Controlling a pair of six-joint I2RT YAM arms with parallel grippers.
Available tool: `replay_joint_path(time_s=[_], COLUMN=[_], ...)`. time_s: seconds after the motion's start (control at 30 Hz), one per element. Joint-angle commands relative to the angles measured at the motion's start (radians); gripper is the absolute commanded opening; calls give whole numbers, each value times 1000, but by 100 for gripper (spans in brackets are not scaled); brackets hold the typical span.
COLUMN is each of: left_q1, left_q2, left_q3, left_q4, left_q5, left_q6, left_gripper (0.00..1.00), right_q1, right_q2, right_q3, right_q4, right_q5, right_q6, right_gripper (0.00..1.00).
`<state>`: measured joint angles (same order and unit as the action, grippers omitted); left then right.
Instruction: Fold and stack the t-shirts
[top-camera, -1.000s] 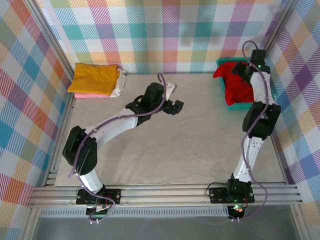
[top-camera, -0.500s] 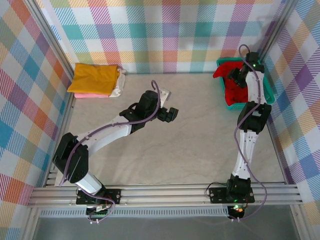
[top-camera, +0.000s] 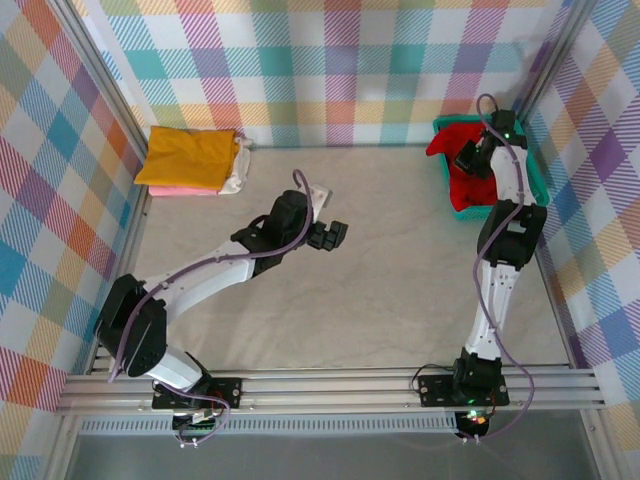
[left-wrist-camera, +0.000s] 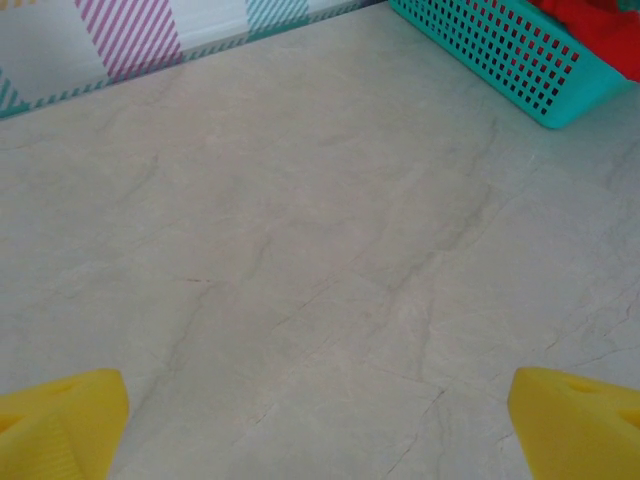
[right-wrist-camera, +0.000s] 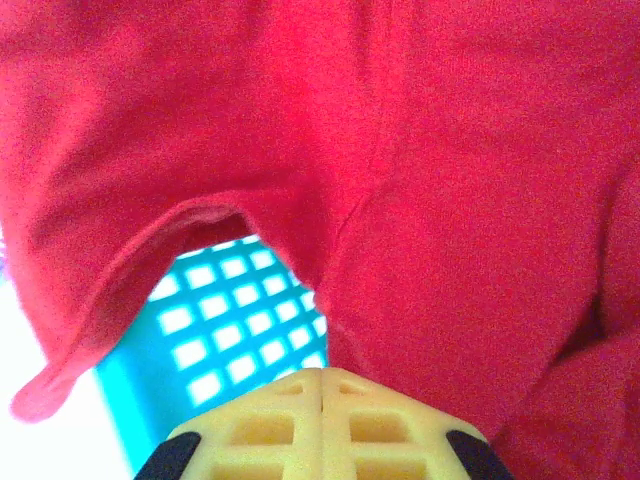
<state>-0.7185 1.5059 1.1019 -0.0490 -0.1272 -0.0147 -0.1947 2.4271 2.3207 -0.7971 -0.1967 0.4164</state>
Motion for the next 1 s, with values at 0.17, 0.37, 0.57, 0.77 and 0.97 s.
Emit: replay_joint_path(time_s=[0.17,0.37,0.57,0.77,0.97], left_q1=[2,3,2,3,3], left_q2=[-49,-37,-14,-10,-8], left_q3=[-11,9,12,27,27], left_q4=[35,20,32,8,0], left_q5=[-44,-43,-23,-18,-30], left_q6=[-14,-9,-24,-21,-16], left_gripper=[98,98,98,98,99], right_q1=[8,8,8,8,8], right_q2=[-412,-502,-466,-346,-231], right_q3=[-302,-367,-462,-416,-386], right_q4=[226,149,119,64,55], right_q5=[18,63,89,100,96], right_q6=[38,17,-12,-16,2], right_gripper=[0,25,59,62,67])
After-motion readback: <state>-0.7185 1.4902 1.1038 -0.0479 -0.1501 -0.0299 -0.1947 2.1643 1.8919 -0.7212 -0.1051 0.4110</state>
